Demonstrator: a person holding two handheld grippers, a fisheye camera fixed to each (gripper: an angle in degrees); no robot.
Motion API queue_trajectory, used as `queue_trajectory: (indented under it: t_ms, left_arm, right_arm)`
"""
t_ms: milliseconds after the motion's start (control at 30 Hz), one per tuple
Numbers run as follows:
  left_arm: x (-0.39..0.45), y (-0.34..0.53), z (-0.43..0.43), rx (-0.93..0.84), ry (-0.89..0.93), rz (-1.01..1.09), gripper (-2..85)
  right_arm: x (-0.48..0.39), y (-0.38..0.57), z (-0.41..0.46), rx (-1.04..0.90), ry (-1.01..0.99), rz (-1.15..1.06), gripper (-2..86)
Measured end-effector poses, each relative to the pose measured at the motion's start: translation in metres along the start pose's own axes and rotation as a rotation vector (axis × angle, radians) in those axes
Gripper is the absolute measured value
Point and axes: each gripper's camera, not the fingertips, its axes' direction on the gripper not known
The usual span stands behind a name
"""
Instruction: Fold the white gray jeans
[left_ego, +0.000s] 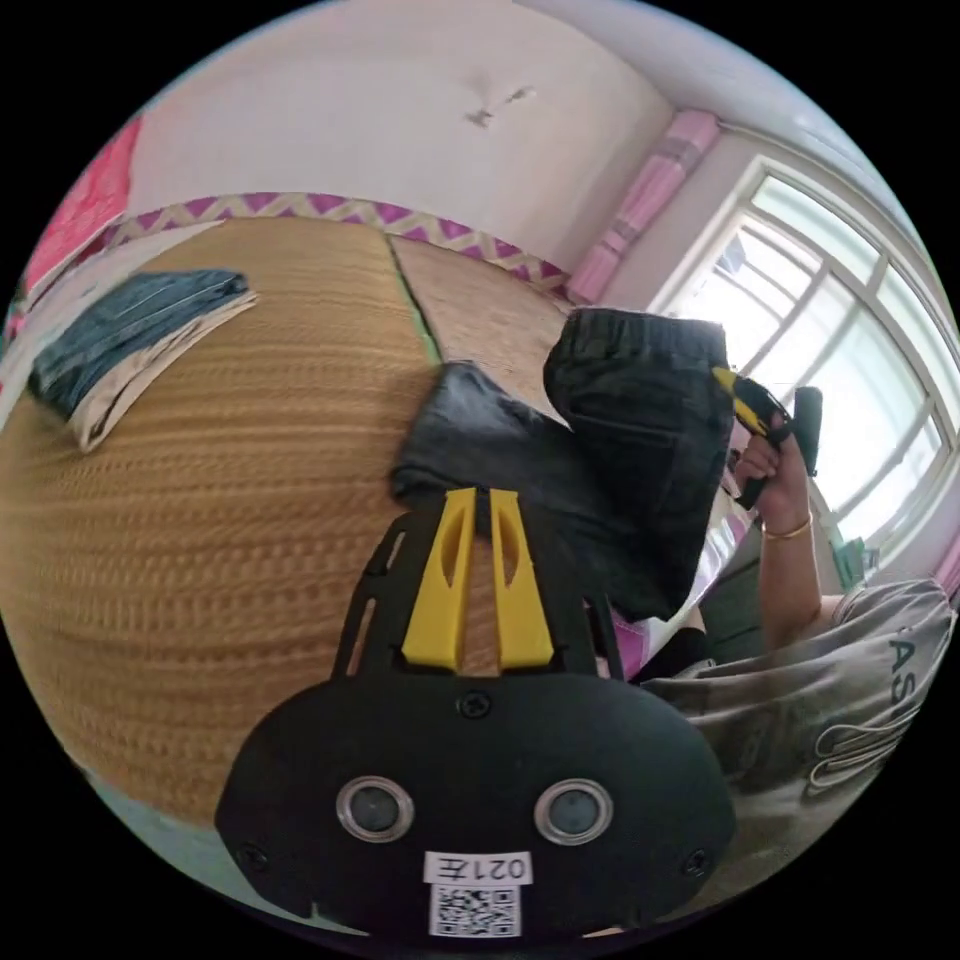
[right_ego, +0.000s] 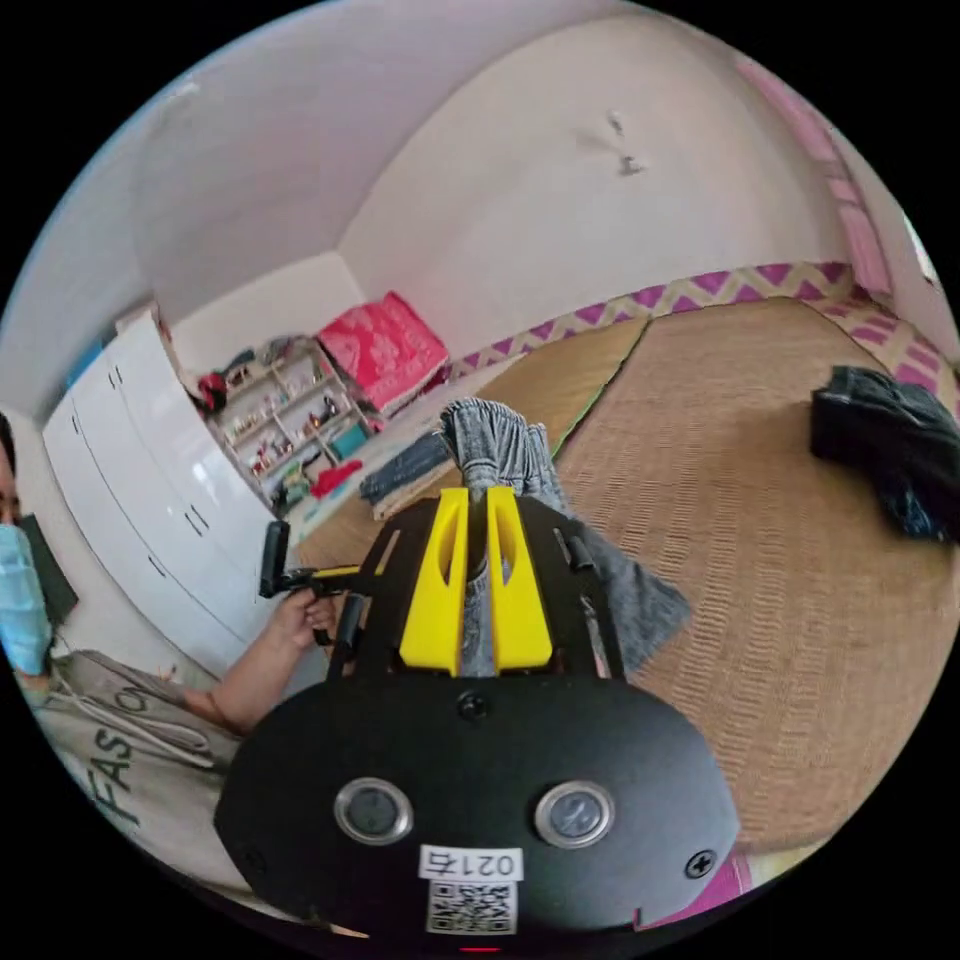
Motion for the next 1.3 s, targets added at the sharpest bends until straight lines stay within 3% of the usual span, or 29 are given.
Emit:
queue_trajectory:
  t_ms: [167,233,367,433,500,533,733,867,967,1167,1300]
  left_arm:
    - [0.042,-0.043,0.045,-0.058,0.043,0.123,6.9]
    - [0.049,-0.055,0.057,-0.076,-0.030,0.137,7.1]
    - [0.025,-0.085,0.059,-0.029,-0.368,0.024,8.8]
    - [0.006,-0.102,0.071,-0.108,-0.317,0.032,10.6]
    - [-0.024,-0.123,0.108,-0.343,-0.052,0.002,13.2]
    - [-0.026,-0.126,0.109,-0.346,-0.020,0.002,13.5]
    - [-0.045,-0.135,0.108,-0.397,-0.012,-0.015,3.6]
    - [-0.034,-0.140,0.060,-0.273,0.018,0.000,1.2]
    - [-0.028,-0.152,0.004,-0.147,0.106,-0.013,0.6]
    - [-0.033,-0.176,-0.097,0.030,0.043,0.030,0.2]
    - [-0.068,-0.169,-0.140,0.128,0.024,0.003,0.1]
  right_arm:
    - [0.099,0.156,-0.120,0.222,-0.020,0.268,2.0]
    - [0.136,0.259,-0.146,0.279,0.021,0.405,1.6]
    - [0.188,0.412,-0.131,0.277,0.061,0.668,1.1]
    - [0.211,0.487,-0.108,0.321,-0.023,0.773,1.0]
    - [0.219,0.518,-0.089,0.354,-0.099,0.798,0.9]
    - [0.220,0.528,-0.077,0.360,-0.105,0.789,0.9]
    - [0.225,0.552,-0.028,0.327,-0.084,0.710,0.7]
    - [0.229,0.551,-0.005,0.306,-0.093,0.669,0.5]
    - [0.230,0.518,0.008,0.287,-0.078,0.596,0.4]
    - [0.223,0.399,0.030,0.305,-0.026,0.376,0.3]
    - [0.222,0.352,0.066,0.330,-0.114,0.267,0.3]
